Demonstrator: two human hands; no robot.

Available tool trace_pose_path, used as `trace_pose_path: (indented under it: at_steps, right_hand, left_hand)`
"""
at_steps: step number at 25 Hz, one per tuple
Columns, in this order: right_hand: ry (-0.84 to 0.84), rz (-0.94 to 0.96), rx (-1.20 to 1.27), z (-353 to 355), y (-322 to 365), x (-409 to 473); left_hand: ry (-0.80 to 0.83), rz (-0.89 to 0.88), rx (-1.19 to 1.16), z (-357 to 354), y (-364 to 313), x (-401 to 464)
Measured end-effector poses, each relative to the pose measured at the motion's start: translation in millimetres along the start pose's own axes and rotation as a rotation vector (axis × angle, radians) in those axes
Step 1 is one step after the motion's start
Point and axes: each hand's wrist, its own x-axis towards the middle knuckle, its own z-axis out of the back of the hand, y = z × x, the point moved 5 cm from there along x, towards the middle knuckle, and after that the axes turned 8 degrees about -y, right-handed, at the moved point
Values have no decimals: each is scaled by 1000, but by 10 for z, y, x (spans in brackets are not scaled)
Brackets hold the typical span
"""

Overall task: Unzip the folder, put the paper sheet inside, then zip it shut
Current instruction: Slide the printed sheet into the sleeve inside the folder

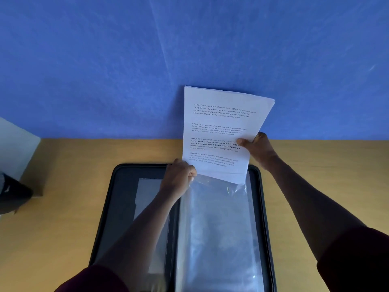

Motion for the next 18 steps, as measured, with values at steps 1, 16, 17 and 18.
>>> trace_pose_path:
  at_steps: [1,16,17,18]
  right_hand:
    - [3,-5,-5,-11,6,13]
    - [7,-43,-195,0,-69,260]
    - [9,-46,-215,-13,-83,284]
    - [16,-47,-243,-26,-94,301]
  left_hand:
    - [-16,9,22,33,57,-8]
    - [89,98,-144,12,304,21]
    - [98,105,-148,5,324,14]
    - [102,110,-154,-3,338,14]
